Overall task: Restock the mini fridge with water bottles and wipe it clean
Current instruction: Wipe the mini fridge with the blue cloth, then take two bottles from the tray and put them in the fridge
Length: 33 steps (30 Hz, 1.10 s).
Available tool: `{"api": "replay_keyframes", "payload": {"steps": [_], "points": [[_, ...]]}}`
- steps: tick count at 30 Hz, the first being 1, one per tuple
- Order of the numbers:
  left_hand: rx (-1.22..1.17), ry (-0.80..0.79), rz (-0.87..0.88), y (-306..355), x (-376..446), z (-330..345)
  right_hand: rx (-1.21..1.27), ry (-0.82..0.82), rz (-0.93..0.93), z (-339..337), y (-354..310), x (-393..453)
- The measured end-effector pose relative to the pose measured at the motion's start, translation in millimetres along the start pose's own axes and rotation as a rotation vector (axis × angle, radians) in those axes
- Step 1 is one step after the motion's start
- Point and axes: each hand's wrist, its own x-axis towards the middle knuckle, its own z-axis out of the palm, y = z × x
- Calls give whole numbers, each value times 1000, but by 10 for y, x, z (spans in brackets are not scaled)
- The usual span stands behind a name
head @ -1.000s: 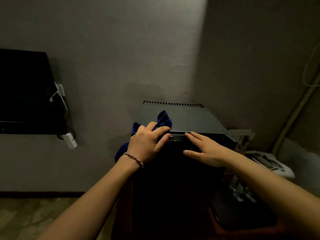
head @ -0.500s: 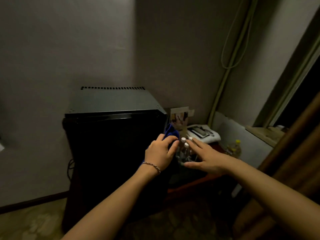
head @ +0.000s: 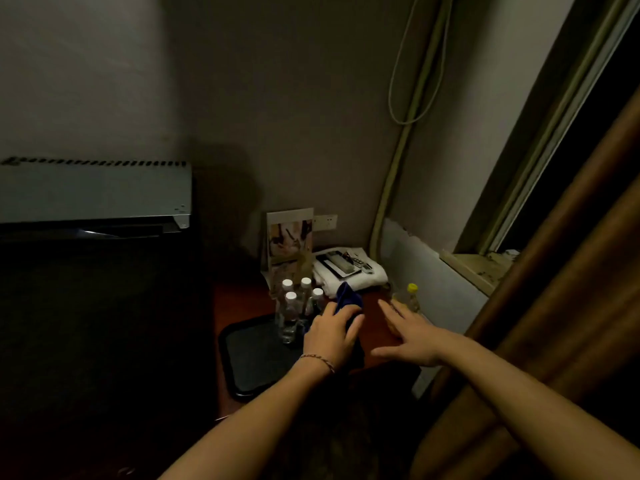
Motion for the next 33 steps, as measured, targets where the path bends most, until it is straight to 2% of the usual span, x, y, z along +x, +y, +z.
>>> {"api": "replay_keyframes", "payload": {"steps": [7,10,14,16,21,30,33], "points": [[-39,-70,-115,-30,794,722,4,-115,18,-26,702,779],[-56,-111,-162,-144,1217,922,-89,-91,-26,-128,889,1147],[-15,-275,-168,-298,1795,1187,-165,-90,-44,-283,1128,1639],[26,-302,-168,-383,2049,1262,-191,-100,-51,-366,1207,1876],[159,-234,-216,-635,2355,1272,-134,-154,-91,-434,1297,2283],[305,-129,-331,-875,2251,1015,-125,-203,-272,-576,1229,2605],[338,-41,-371,-960,2115,849,-143,-222,-316,-527,1096,2674]]}}
